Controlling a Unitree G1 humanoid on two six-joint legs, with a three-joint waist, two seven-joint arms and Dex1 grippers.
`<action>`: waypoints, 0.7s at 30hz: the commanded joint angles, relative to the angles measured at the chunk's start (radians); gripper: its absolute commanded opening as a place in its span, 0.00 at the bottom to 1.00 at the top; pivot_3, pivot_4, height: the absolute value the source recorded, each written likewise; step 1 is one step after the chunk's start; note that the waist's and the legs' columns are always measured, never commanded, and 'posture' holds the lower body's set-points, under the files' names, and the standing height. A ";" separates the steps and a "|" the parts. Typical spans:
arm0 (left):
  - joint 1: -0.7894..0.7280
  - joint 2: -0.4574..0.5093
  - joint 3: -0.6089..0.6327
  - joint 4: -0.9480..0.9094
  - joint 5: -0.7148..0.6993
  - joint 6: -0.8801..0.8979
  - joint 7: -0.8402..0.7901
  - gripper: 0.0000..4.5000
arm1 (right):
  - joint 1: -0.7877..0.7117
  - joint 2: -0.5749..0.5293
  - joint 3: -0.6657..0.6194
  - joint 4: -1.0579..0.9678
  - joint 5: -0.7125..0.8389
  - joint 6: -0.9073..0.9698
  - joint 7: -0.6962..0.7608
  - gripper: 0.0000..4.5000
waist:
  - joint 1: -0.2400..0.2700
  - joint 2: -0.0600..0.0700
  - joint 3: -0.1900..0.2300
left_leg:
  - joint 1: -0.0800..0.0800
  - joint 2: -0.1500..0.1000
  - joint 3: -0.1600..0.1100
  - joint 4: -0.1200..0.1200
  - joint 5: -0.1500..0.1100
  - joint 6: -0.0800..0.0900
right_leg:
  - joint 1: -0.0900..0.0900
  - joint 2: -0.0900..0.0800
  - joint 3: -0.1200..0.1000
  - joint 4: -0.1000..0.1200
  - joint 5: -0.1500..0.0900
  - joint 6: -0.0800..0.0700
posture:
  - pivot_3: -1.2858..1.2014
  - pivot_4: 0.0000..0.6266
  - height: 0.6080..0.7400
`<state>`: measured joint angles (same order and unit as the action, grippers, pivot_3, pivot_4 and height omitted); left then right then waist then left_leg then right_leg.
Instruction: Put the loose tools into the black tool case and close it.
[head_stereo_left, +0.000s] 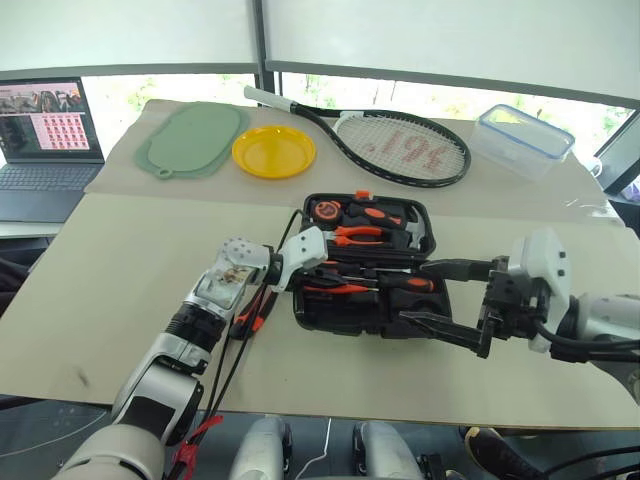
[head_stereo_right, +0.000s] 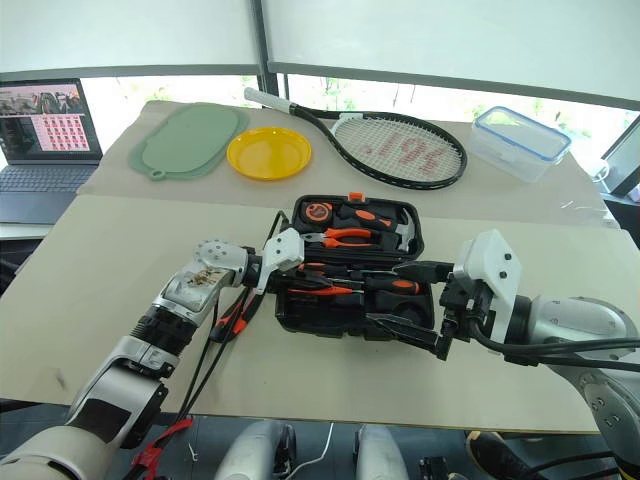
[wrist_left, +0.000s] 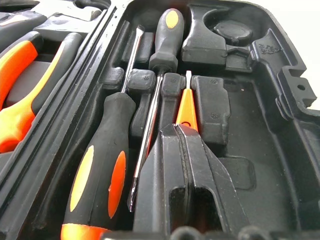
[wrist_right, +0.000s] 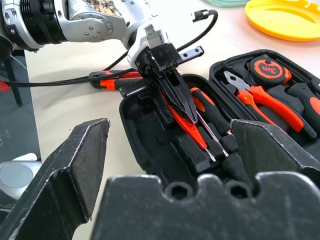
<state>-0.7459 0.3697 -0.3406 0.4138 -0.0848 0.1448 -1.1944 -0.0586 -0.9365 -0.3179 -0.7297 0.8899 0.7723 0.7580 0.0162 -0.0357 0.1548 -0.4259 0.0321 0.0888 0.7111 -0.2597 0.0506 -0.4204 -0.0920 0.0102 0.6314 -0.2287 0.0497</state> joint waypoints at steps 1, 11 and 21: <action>0.019 0.009 -0.045 0.055 0.067 -0.069 0.002 0.00 | -0.023 -0.005 0.004 -0.004 0.019 0.005 -0.007 1.00 | 0.000 0.000 0.000 | 0.001 0.000 0.000 0.000 0.000 0.000 | 0.001 0.000 0.000 0.000 0.000 0.000 | 0.52 0.24 0.99; 0.028 0.028 -0.009 0.044 0.053 -0.039 0.009 0.00 | -0.049 -0.003 0.041 0.027 -0.002 -0.012 0.007 1.00 | -0.004 0.001 -0.004 | 0.003 0.001 0.000 0.000 0.000 0.000 | 0.002 0.000 0.000 0.000 0.000 0.000 | 0.52 0.24 0.99; 0.198 0.337 0.454 -0.595 -0.381 0.676 0.060 0.67 | -0.155 0.007 0.170 0.092 -0.083 -0.058 0.085 1.00 | -0.032 0.002 -0.004 | 0.001 0.003 0.000 -0.001 0.000 0.000 | -0.002 0.001 0.001 0.002 0.000 -0.001 | 0.52 0.24 0.99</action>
<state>-0.6045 0.6568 0.0123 -0.0639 -0.3930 0.7074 -1.1603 -0.1931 -0.9296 -0.1556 -0.6448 0.8234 0.7484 0.8175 -0.0154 -0.0340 0.1513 -0.4248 0.0352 0.0900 0.7100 -0.2596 0.0503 -0.4226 -0.0914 0.0121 0.6321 -0.2286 0.0489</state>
